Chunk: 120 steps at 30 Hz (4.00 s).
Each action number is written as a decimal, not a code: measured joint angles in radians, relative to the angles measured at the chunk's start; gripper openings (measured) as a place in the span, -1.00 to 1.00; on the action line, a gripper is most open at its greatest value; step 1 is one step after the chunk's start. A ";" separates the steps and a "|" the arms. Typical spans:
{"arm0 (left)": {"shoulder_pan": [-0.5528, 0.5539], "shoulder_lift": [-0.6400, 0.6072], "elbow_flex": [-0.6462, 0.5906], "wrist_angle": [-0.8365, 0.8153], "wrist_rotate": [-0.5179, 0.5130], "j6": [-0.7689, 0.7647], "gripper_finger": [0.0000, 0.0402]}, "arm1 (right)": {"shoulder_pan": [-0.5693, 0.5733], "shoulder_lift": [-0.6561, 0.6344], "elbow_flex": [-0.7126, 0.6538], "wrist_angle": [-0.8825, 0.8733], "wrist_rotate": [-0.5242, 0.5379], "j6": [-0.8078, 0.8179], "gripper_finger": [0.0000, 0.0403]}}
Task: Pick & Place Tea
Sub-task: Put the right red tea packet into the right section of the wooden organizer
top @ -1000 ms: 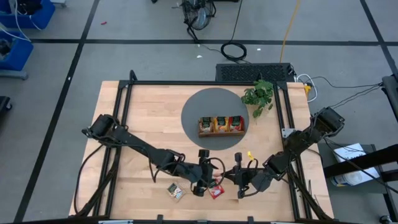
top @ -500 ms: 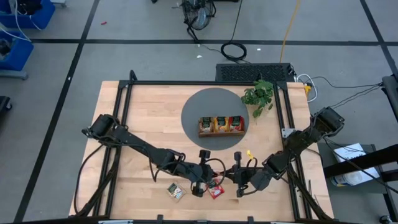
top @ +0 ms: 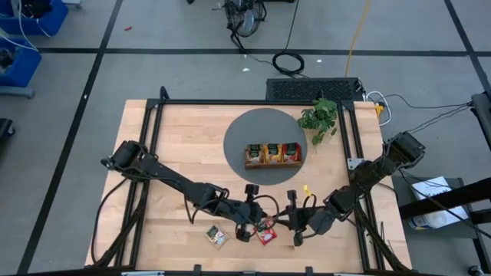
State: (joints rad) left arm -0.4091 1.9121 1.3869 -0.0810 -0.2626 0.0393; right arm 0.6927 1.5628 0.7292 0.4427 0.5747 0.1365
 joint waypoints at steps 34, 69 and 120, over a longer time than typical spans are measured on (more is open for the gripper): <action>-0.003 0.000 0.000 0.027 -0.026 -0.011 -0.98 | -0.109 -0.095 0.000 -0.118 -0.213 0.172 -0.96; -0.237 -0.247 -0.695 0.583 0.080 -0.003 -0.90 | -0.764 -0.501 0.182 -1.099 -0.483 -0.098 -1.00; -0.234 -0.246 -0.726 0.610 0.079 -0.020 -0.77 | -1.005 -0.474 -0.088 -0.744 -0.629 -0.153 -0.32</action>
State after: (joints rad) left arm -0.6430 1.6657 0.6613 0.5293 -0.1837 0.0194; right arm -0.3122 1.0886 0.6414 -0.3017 -0.0544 -0.0168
